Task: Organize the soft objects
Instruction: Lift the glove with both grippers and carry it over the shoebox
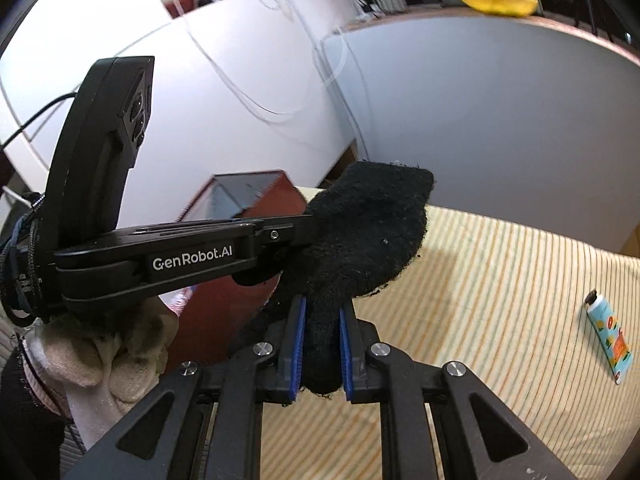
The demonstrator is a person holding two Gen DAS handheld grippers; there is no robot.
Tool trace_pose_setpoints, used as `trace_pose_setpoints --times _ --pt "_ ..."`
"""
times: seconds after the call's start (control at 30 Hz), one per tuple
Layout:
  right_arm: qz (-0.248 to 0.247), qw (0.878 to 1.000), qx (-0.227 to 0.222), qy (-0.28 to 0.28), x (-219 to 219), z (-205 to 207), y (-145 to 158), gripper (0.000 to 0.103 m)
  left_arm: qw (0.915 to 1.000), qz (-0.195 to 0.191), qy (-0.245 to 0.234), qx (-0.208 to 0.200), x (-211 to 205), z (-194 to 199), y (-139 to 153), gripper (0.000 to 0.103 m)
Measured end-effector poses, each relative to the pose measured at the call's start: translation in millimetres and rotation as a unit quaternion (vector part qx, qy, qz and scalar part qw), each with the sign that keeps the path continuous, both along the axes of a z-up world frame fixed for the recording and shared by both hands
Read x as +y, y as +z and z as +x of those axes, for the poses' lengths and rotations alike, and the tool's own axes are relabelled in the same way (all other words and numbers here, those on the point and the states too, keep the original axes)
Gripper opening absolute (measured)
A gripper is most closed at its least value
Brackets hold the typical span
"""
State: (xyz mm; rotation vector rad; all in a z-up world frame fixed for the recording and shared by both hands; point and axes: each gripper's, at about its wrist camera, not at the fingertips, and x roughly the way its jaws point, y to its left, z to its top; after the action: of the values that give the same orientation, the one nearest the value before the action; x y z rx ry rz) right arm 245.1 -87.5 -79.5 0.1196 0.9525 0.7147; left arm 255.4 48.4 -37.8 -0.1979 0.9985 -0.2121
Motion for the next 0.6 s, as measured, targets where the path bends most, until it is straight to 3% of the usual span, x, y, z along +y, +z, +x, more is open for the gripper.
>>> trace_pose_setpoints --times 0.27,0.53,0.6 --pt "0.016 0.999 -0.028 0.040 45.2 -27.3 34.5 0.014 0.9987 0.003 0.024 -0.045 46.8 -39.0 36.4 0.006" --pt "0.019 0.995 -0.029 0.097 113.9 -51.0 31.8 0.014 0.9964 -0.007 0.061 -0.059 107.0 -75.4 45.4 0.003" --pt "0.015 0.993 -0.029 0.111 131.6 -55.7 30.7 0.014 0.9956 0.004 0.068 -0.064 117.1 -83.6 43.9 0.003"
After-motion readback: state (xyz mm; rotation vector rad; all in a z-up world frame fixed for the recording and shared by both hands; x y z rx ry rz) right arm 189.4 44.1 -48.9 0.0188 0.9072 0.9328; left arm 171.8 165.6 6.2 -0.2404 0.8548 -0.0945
